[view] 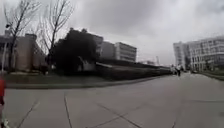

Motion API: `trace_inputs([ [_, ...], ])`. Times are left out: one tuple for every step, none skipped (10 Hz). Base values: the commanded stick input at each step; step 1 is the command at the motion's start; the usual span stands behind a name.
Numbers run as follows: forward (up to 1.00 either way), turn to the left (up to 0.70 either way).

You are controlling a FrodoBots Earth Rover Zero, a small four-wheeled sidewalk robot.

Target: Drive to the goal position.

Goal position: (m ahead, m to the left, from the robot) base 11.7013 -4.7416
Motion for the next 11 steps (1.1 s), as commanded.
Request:
trace_inputs([
  [0.70,-0.35],
  [0.70,-0.35],
  [0.70,-0.35],
  [0.70,-0.35],
  [0.70,-0.35],
  [0.70,-0.35],
  [0.70,-0.35],
  [0.70,-0.29],
  [0.70,-0.09],
  [0.70,0.00],
  [0.70,0.00],
])
